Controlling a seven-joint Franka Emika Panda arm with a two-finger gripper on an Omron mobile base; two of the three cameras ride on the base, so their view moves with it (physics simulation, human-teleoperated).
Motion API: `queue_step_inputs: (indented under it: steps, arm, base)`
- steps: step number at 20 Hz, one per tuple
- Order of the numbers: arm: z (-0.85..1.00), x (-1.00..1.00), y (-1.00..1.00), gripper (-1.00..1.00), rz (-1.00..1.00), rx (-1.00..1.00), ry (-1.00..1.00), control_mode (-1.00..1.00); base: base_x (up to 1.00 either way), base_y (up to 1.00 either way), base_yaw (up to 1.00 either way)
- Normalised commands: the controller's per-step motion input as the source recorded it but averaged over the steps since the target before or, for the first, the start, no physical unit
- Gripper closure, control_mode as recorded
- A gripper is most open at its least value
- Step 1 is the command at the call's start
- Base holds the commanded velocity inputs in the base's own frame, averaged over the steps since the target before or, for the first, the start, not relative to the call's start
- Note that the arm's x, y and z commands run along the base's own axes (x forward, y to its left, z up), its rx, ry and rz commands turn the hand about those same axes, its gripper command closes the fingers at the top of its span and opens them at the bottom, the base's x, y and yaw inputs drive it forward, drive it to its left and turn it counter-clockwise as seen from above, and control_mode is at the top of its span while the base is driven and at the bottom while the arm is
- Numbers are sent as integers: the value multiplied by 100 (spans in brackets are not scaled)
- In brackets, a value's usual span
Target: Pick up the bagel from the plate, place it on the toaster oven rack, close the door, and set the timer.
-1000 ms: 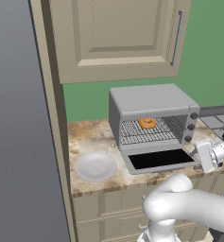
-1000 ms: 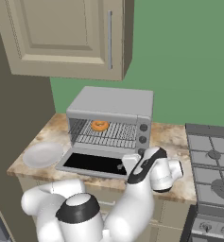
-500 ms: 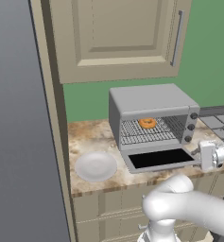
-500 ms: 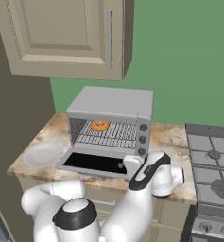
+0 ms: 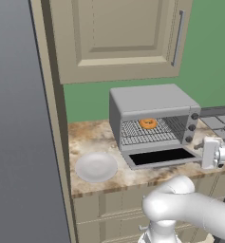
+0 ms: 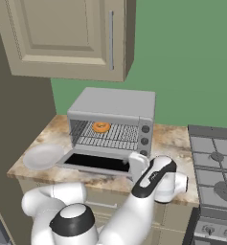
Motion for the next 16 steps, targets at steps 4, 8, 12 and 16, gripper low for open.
queue_step_inputs:
  steps: [4, 8, 12, 16]
  arm:
    - [54, 29, 50, -100, -26, 8, -2, -100]
    - [56, 46, 58, -100, -28, 7, -4, -100]
    - [67, 51, 65, -100, -29, 6, -9, -100]
    - [76, 48, 70, -100, -30, 6, -13, -100]
  base:
    - [0, 0, 0]
    - [0, 0, 0]
    - [0, 0, 0]
    - [0, 0, 0]
